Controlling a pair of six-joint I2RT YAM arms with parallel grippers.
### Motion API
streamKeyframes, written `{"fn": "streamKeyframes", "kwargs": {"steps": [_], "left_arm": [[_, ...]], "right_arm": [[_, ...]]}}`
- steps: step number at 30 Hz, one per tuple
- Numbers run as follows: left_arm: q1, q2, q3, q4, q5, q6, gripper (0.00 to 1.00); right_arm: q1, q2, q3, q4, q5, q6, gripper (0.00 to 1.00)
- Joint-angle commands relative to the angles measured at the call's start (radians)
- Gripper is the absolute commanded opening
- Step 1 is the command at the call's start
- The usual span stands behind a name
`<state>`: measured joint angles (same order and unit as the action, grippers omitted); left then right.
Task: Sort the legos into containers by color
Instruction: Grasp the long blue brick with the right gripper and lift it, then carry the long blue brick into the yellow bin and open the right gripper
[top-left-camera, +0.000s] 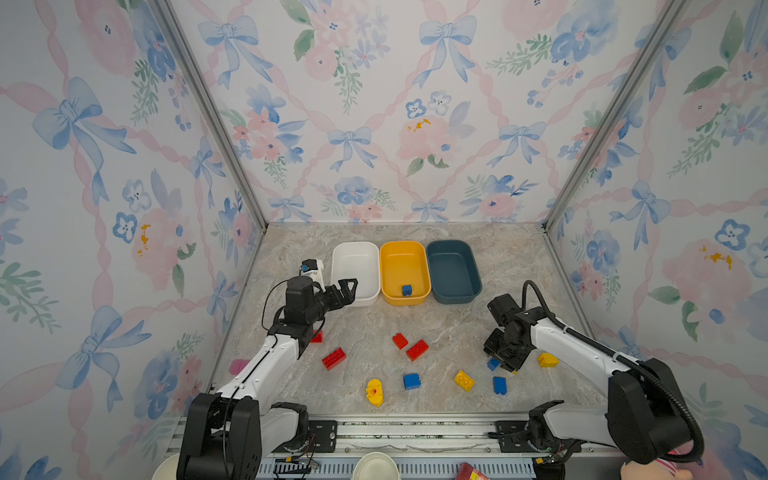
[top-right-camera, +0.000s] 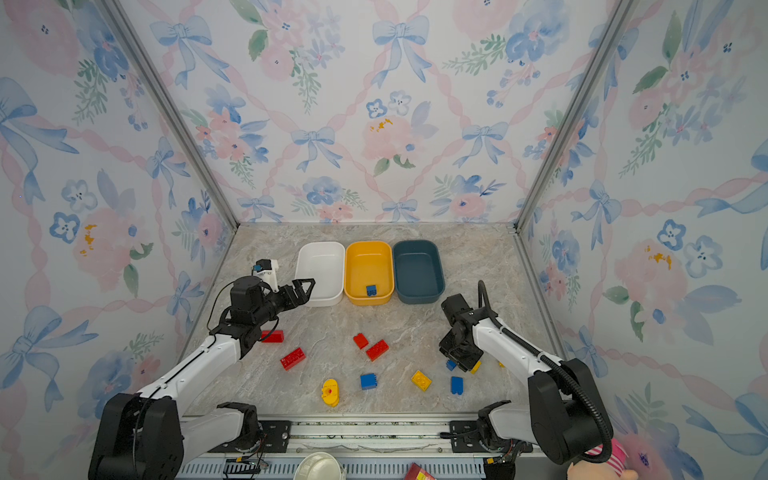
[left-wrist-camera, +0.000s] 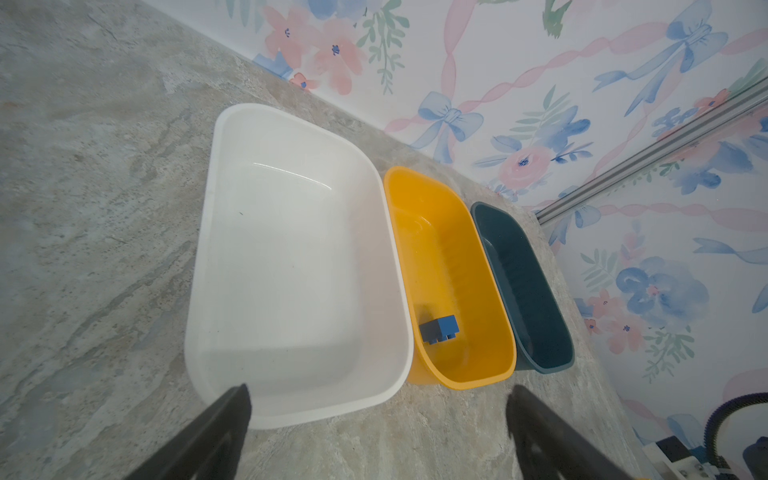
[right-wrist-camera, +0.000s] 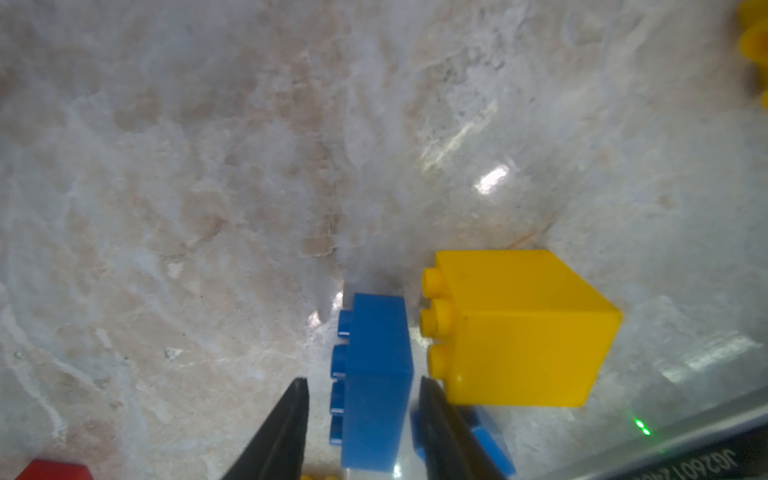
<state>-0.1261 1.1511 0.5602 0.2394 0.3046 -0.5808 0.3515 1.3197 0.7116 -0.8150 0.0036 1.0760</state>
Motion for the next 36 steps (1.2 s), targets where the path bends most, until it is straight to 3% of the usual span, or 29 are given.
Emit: {"fn": "streamKeyframes", "kwargs": {"steps": [1,12,19,27,36], "left_arm": [[-0.007,0.007,-0.012,0.023,0.004,-0.003,0.98],[-0.007,0.001,-0.013,0.024,0.007,-0.005,0.98],[-0.007,-0.012,-0.017,0.023,0.007,-0.005,0.98],[-0.008,-0.055,-0.046,0.004,0.007,-0.012,0.98],[-0.007,-0.111,-0.094,-0.012,0.005,-0.031,0.98]], "right_arm": [[-0.014,0.023,-0.008,0.005,-0.007,-0.014,0.45],[-0.007,0.031,0.007,0.004,-0.002,-0.026,0.3],[0.053,0.001,0.081,-0.047,0.035,-0.059,0.25],[0.17,0.048,0.288,-0.038,0.068,-0.158,0.23],[0.286,0.266,0.616,0.023,0.089,-0.369,0.22]]}}
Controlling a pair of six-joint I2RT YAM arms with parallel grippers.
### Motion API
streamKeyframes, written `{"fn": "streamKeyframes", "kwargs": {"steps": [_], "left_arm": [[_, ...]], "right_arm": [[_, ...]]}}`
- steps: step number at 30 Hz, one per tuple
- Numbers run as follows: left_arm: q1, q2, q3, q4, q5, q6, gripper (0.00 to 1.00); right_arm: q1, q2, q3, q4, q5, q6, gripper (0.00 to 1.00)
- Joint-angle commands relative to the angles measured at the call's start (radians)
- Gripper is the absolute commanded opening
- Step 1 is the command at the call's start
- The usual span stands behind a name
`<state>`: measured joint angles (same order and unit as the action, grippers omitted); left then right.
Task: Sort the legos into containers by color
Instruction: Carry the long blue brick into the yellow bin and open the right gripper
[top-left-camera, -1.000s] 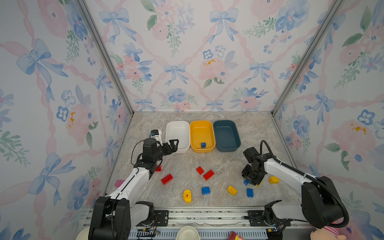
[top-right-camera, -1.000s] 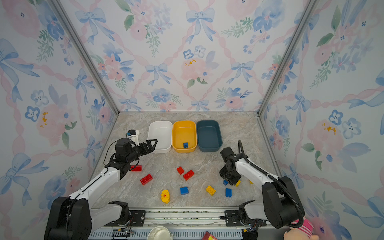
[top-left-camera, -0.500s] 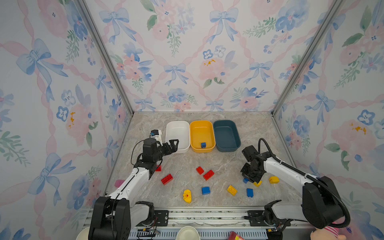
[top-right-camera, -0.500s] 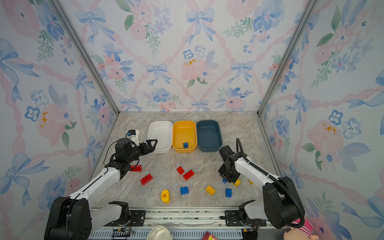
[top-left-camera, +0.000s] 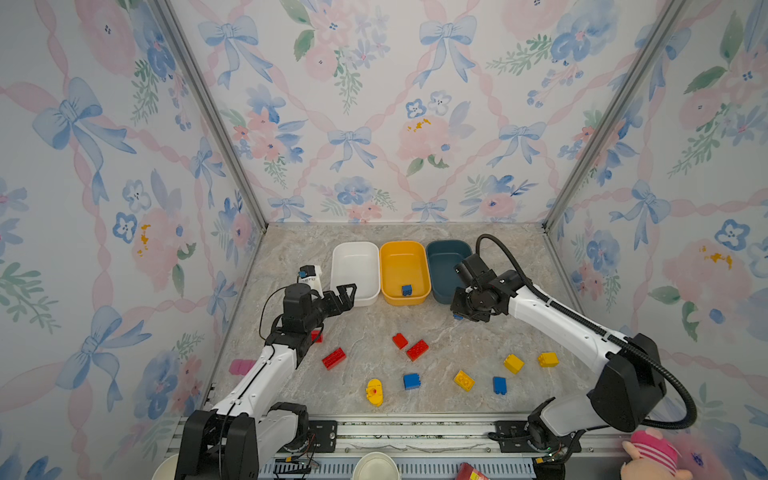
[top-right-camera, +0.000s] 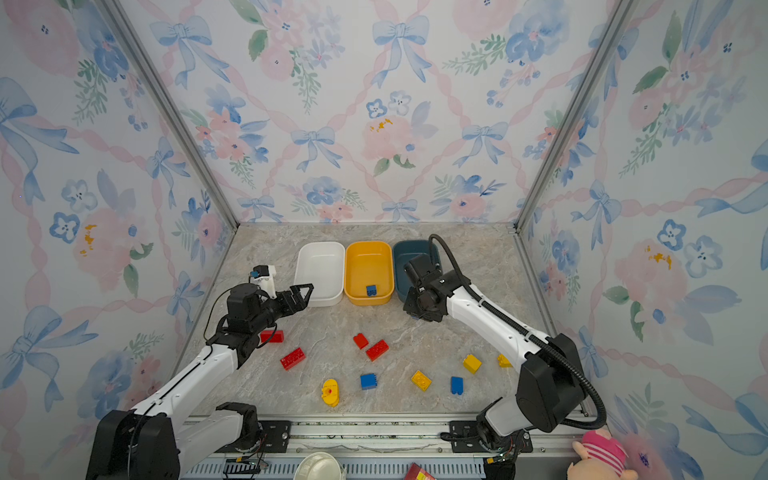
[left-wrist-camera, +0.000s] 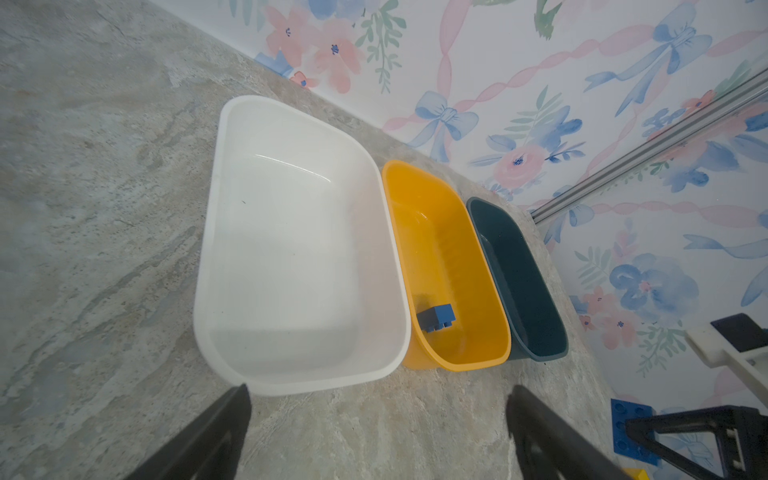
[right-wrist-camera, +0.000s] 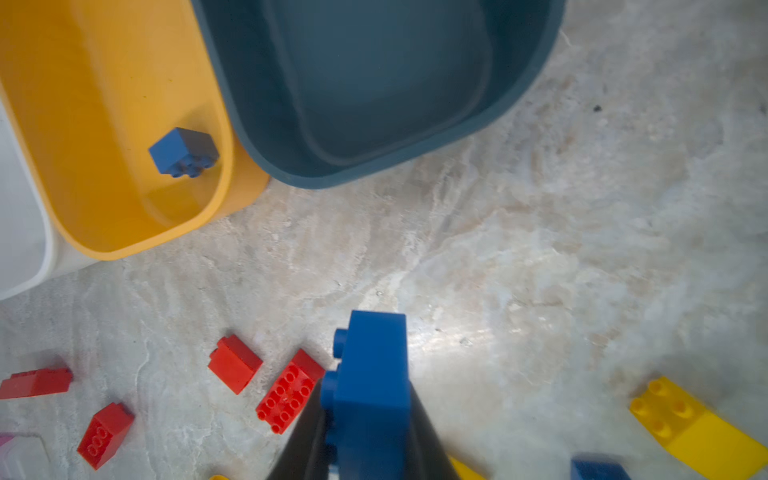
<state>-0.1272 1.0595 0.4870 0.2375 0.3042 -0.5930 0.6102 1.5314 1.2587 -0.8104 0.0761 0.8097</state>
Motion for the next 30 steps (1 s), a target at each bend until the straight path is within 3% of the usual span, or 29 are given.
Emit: {"fn": "streamKeyframes", "kwargs": {"steps": [1,17,30], "left_arm": [[-0.006,-0.024,-0.025,-0.01,0.006,-0.022,0.98],[-0.007,-0.044,-0.03,-0.036,-0.007,-0.018,0.98],[-0.006,-0.012,-0.011,-0.039,-0.007,-0.011,0.98]], "right_arm": [[0.037,0.084,0.104,0.031,0.01,-0.126,0.22],[0.063,0.536,0.568,0.054,0.019,-0.373,0.21],[0.016,0.688,0.682,-0.011,0.069,-0.441,0.22]]}}
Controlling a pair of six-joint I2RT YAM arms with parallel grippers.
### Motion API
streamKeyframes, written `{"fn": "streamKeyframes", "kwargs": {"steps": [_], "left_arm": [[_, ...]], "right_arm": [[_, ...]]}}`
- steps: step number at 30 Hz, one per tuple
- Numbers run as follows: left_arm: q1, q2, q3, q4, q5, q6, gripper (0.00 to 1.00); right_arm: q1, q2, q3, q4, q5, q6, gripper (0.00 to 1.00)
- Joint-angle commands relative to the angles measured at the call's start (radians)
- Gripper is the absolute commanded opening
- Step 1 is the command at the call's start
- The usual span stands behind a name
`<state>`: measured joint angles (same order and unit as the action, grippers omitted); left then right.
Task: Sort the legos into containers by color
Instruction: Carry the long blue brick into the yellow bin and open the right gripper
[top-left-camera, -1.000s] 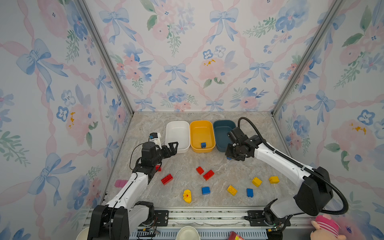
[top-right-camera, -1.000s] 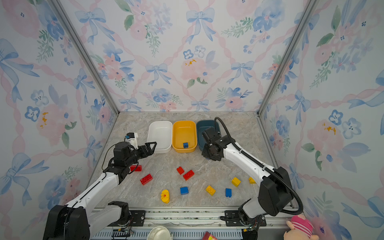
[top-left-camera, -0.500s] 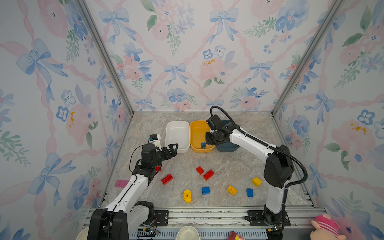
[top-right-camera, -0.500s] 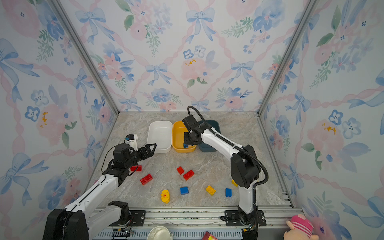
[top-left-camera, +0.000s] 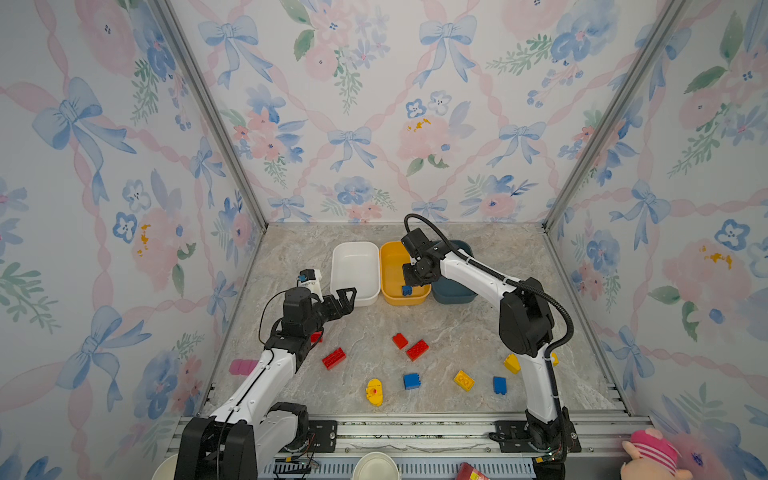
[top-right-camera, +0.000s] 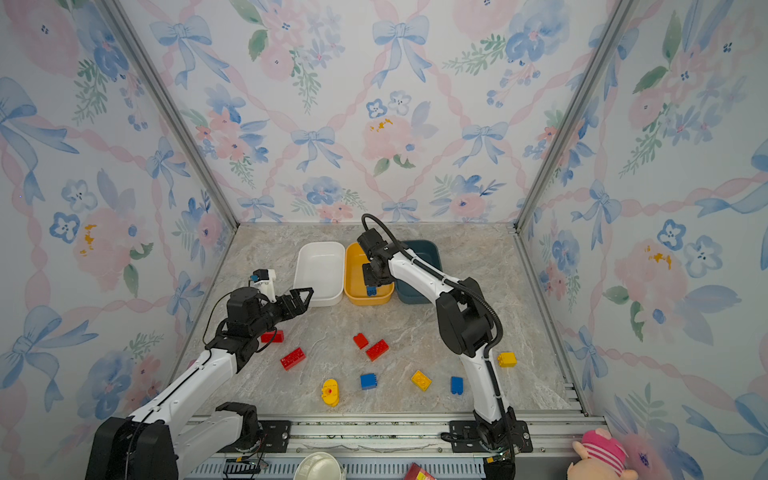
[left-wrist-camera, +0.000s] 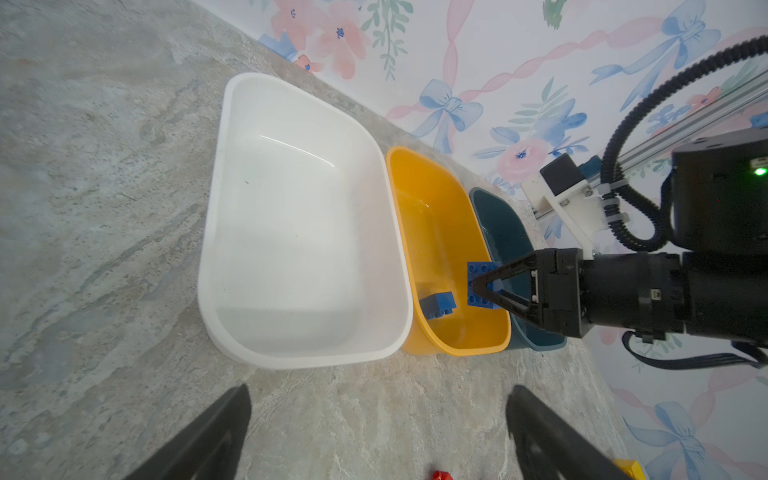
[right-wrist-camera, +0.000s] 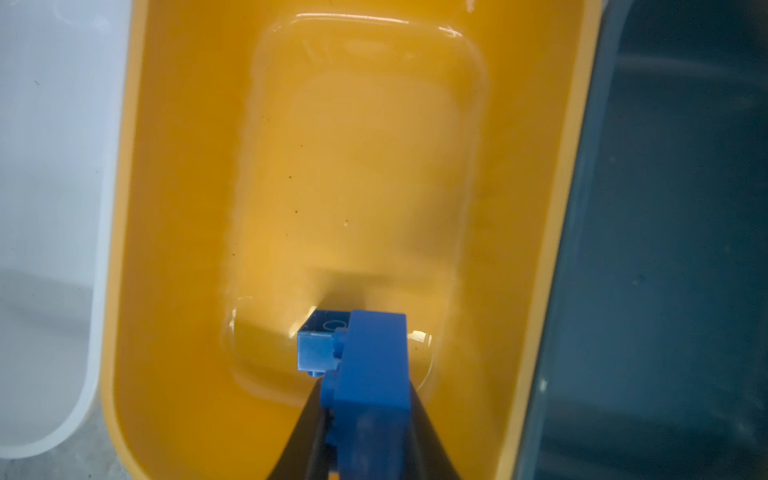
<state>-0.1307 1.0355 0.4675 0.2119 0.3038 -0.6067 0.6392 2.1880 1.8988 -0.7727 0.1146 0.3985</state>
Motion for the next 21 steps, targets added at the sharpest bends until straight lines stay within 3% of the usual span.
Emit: {"fn": "streamKeyframes", "kwargs": {"steps": [1,12,21], "left_arm": [[-0.003,0.015,0.011,-0.013,-0.006,0.004,0.98],[-0.003,0.015,0.002,-0.013,-0.016,-0.004,0.98],[-0.003,0.021,0.011,-0.013,-0.02,-0.004,0.98]], "right_arm": [[-0.013,0.038,0.046,-0.054,0.035,-0.033,0.23],[-0.018,0.016,0.044,-0.056,0.034,-0.04,0.44],[-0.018,-0.141,-0.057,-0.041,0.009,0.013,0.46]]}}
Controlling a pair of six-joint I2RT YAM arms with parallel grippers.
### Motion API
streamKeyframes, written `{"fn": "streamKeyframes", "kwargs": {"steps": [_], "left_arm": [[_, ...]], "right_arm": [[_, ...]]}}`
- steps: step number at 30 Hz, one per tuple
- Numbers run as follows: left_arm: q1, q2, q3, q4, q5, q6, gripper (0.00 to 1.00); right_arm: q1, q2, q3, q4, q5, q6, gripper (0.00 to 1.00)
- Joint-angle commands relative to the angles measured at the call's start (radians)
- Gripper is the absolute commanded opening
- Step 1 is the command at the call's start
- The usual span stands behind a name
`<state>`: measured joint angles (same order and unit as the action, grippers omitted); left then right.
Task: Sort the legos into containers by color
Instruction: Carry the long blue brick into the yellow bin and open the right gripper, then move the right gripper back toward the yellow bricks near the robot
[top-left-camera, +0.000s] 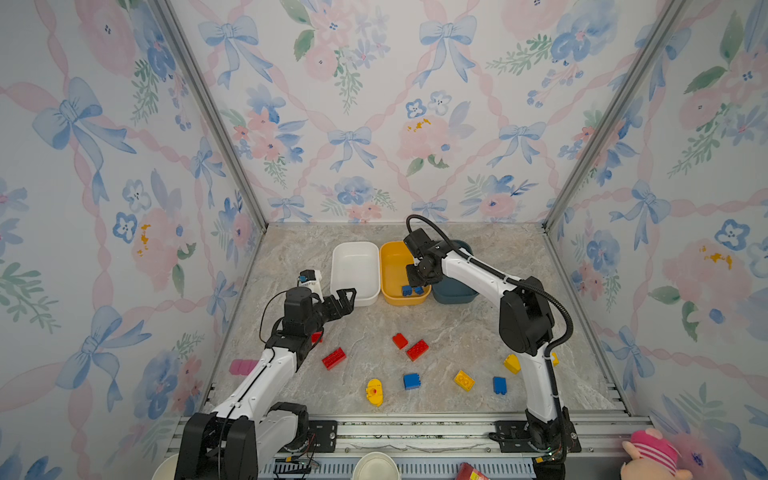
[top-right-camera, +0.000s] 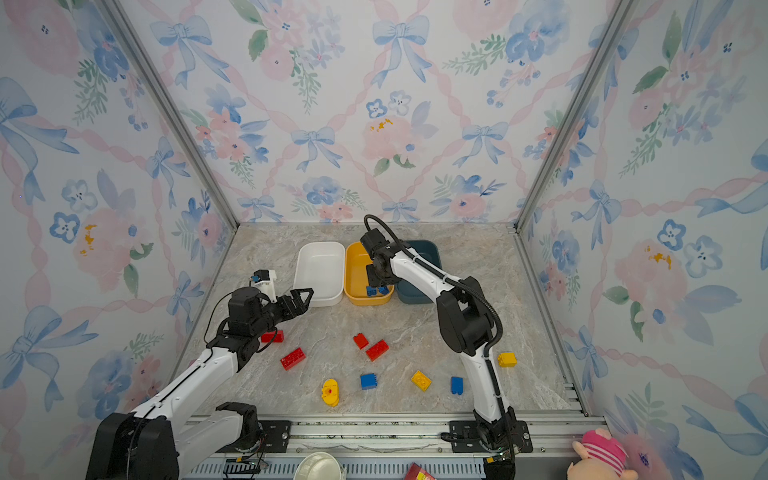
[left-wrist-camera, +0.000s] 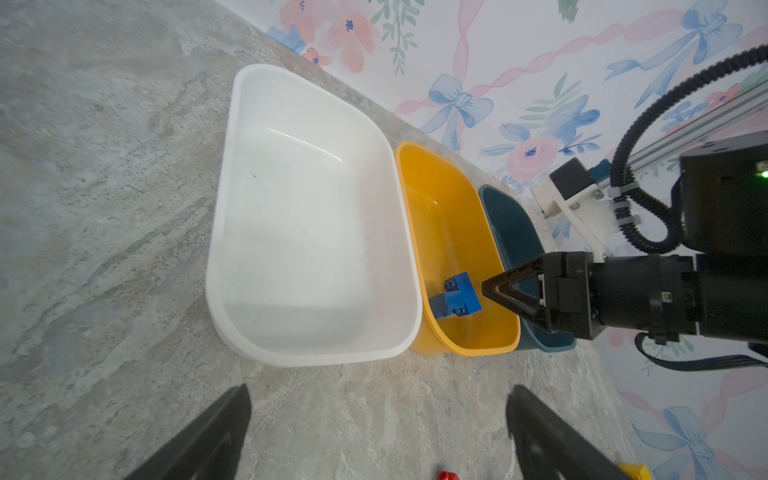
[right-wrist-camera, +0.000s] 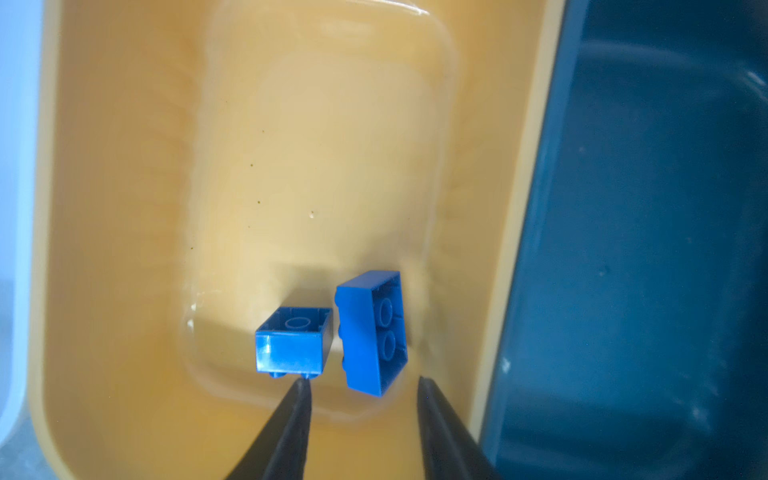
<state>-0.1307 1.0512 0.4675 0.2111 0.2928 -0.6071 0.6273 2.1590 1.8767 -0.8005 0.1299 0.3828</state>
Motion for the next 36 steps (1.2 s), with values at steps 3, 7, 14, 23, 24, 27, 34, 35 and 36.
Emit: {"fn": "streamKeyframes", "kwargs": {"steps": [3,7,14,23,24,27,34,35,36], "left_arm": [[-0.003,0.003,0.008,-0.011,-0.011,-0.005,0.98],[-0.003,-0.005,0.009,-0.012,-0.007,-0.004,0.98],[-0.003,0.002,0.009,-0.012,-0.005,-0.006,0.98],[-0.003,0.018,0.01,-0.001,0.005,-0.012,0.98],[-0.003,0.019,0.009,-0.001,0.005,-0.014,0.98],[-0.002,0.019,0.007,0.004,0.008,-0.016,0.98],[-0.003,0.018,0.002,0.005,0.013,-0.017,0.98],[-0.003,0.018,0.002,0.005,0.016,-0.019,0.98],[-0.003,0.018,0.002,0.004,0.016,-0.019,0.98]], "right_arm": [[-0.011,-0.195,-0.116,-0.007,-0.011,0.051,0.49],[-0.027,-0.315,-0.264,0.008,-0.028,0.09,0.51],[-0.092,-0.524,-0.551,-0.003,-0.066,0.168,0.55],[-0.212,-0.743,-0.799,-0.069,-0.095,0.263,0.64],[-0.23,-0.763,-0.83,-0.068,-0.107,0.276,0.64],[-0.289,-0.804,-0.913,-0.074,-0.132,0.305,0.67],[-0.428,-0.905,-1.039,-0.118,-0.154,0.338,0.83],[-0.448,-0.921,-1.052,-0.125,-0.155,0.34,0.85],[-0.469,-0.936,-1.064,-0.134,-0.159,0.341,0.88]]}}
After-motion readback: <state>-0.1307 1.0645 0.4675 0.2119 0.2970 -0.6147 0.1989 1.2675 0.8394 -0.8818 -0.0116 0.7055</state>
